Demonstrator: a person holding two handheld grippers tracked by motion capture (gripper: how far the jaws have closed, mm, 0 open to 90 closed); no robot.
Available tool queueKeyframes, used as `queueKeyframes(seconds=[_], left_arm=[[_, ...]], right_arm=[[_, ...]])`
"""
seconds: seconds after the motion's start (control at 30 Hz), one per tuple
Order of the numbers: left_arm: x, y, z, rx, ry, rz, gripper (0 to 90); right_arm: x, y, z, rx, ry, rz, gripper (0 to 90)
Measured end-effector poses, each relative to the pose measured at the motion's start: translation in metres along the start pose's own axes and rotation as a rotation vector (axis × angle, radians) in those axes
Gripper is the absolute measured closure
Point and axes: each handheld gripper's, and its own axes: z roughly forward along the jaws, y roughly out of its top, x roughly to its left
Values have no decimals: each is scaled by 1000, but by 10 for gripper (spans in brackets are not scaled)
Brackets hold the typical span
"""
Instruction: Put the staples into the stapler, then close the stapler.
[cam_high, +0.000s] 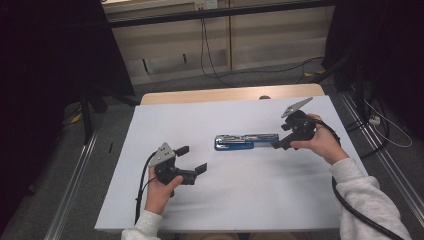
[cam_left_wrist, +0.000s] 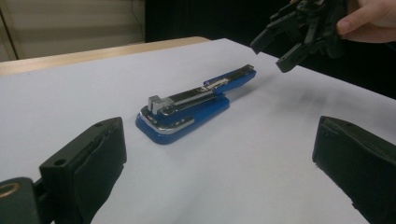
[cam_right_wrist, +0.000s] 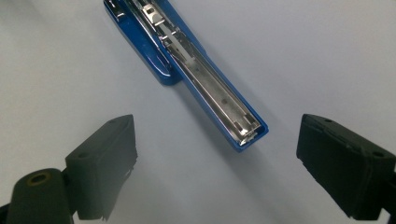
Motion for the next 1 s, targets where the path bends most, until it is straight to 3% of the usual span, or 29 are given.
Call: queueKeyframes(seconds=[0.3, 0.8, 1.0], left_arm=[[3, 4, 13, 4, -7, -28, 28], [10, 7, 30, 53, 51, -42, 32], [15, 9, 37, 89, 101, -44, 85]], right_arm=[[1, -4, 0, -3, -8, 6, 109], [-2, -12, -2, -10, -19, 25, 106], [-3, -16, -4, -9, -32, 23, 106]])
